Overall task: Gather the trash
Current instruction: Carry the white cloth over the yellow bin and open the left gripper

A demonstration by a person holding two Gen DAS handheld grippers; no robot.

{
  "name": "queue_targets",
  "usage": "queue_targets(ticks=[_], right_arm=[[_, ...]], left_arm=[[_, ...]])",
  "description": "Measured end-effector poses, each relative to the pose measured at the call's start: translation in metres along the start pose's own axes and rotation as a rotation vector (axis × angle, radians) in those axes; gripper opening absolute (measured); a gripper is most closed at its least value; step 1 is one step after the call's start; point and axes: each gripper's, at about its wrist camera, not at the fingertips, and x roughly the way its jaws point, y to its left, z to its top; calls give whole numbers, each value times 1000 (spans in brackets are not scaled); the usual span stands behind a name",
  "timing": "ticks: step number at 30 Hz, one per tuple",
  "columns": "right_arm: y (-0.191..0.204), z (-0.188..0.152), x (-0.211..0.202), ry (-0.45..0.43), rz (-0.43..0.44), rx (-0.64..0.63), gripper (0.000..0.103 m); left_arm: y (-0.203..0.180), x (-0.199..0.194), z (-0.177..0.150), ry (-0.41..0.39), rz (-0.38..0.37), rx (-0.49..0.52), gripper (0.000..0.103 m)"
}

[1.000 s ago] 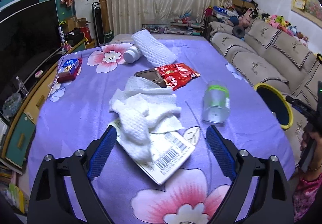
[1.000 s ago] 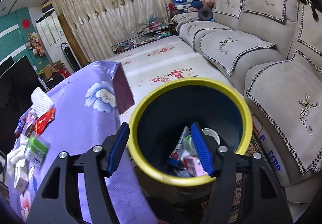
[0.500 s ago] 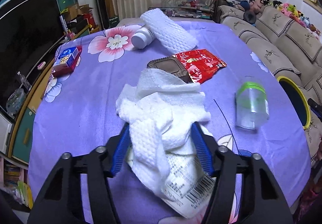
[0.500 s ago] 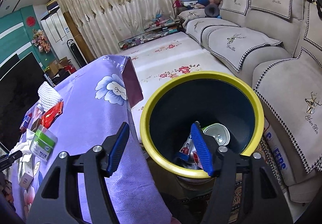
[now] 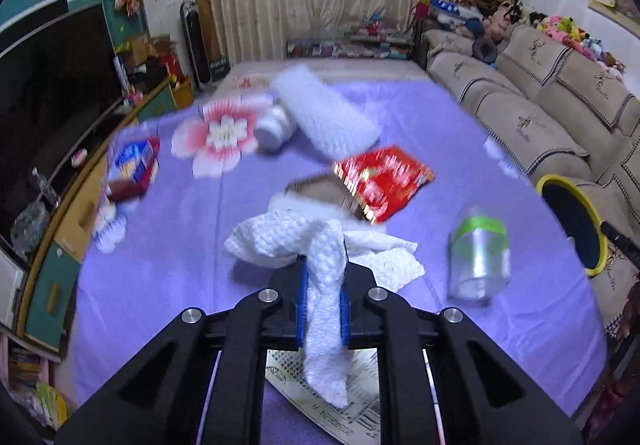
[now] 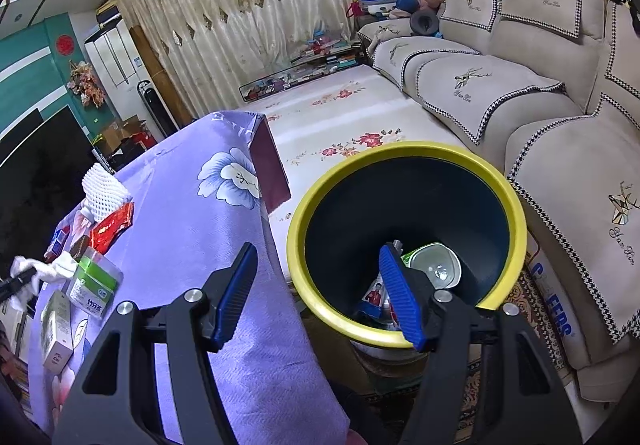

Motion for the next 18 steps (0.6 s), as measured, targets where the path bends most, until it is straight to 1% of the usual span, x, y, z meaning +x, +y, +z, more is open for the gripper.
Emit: queue_targets(ticks=[4, 9, 12, 15, 16, 18], right_arm=[[-3, -1, -7, -8, 3, 10, 60], [-9, -3, -15, -18, 6, 22, 60], [-15, -3, -23, -31, 5, 37, 60], [-22, -2, -30, -48, -1, 52, 60], [-24, -2, -33, -53, -3, 56, 60], [-31, -1, -39, -65, -10, 66, 60]], left_arm=[[-13, -32, 14, -64, -23, 36, 12], [-39, -65, 29, -106, -95, 95, 12], [-66, -78, 32, -123, -136, 148, 12], [-96, -89, 37, -132, -208, 195, 12], [-102, -91, 38, -136, -219, 204, 12], [-126, -94, 43, -142, -259, 236, 12]])
